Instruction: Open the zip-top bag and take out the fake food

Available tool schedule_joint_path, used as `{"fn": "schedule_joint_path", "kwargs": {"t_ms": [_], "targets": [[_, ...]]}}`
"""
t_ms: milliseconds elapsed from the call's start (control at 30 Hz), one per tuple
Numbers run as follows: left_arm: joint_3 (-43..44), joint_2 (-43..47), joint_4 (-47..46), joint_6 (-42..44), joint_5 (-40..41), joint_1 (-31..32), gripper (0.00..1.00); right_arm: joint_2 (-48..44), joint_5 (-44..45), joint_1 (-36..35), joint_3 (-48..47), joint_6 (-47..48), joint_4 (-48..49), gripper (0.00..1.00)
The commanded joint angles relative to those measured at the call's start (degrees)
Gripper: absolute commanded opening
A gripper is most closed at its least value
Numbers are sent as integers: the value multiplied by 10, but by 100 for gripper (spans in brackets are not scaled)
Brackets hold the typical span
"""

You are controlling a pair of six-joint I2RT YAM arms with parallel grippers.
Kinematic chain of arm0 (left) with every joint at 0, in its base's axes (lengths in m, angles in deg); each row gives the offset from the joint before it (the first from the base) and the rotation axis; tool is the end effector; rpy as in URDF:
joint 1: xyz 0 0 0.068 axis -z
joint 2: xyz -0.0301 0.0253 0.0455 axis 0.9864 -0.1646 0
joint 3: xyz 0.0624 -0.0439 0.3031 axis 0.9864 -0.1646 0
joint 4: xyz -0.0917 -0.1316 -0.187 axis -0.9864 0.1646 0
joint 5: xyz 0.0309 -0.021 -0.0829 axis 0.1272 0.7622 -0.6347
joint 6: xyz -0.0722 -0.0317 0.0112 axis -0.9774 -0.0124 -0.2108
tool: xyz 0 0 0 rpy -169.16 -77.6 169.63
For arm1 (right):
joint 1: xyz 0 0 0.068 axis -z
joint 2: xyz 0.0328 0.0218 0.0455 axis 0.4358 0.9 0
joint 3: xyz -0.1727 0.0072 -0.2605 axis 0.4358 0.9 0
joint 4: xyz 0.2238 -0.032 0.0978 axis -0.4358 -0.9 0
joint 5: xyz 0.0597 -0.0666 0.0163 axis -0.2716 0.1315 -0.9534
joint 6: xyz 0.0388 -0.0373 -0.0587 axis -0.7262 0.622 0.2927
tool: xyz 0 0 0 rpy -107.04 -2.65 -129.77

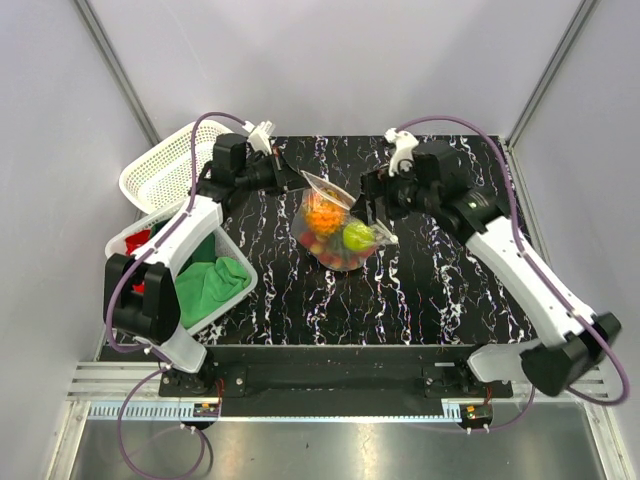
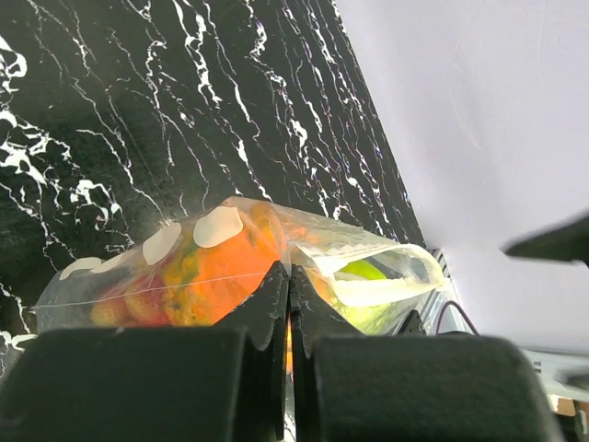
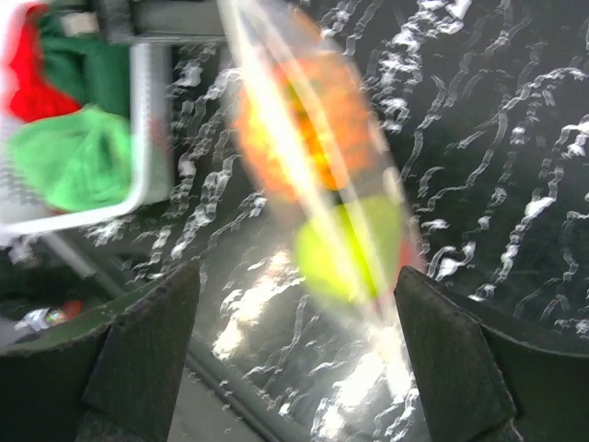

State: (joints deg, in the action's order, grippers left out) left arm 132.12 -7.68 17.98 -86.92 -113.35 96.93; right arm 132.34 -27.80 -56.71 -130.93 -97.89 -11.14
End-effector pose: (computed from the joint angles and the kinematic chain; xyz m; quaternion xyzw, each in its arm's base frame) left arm 0.3533 -0.1493 0.3551 0.0556 0.8050 -0.4776 0.3476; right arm 0.2265 0.1543 0.4281 -0.2179 0.8344 0.2682 0.4293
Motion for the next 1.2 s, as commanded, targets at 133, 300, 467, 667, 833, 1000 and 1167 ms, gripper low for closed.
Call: {"fn": "schedule_joint_path", "kwargs": {"t_ms": [133, 300, 467, 667, 833, 1000, 1167], "targets": [[5, 38, 5, 23, 0, 13, 0, 96, 24, 2, -62, 35, -2, 81], [-8, 50, 19, 31, -2, 20, 0, 120, 9, 2, -49, 25, 4, 66], [-17, 67, 34, 45, 2, 25, 0, 123, 15, 2, -27, 24, 16, 57], [-14, 69, 37, 46, 2, 32, 0, 123, 34, 3, -15, 40, 21, 50], [-2, 70, 42, 45, 2, 37, 0, 133, -7, 3, -5, 31, 20, 21], [59, 54, 142, 56, 69, 38, 22, 132, -15, 2, -43, -4, -23, 0], [74, 133, 198, 68, 141, 40, 61, 111, -54, 2, -49, -81, -22, 0]]}}
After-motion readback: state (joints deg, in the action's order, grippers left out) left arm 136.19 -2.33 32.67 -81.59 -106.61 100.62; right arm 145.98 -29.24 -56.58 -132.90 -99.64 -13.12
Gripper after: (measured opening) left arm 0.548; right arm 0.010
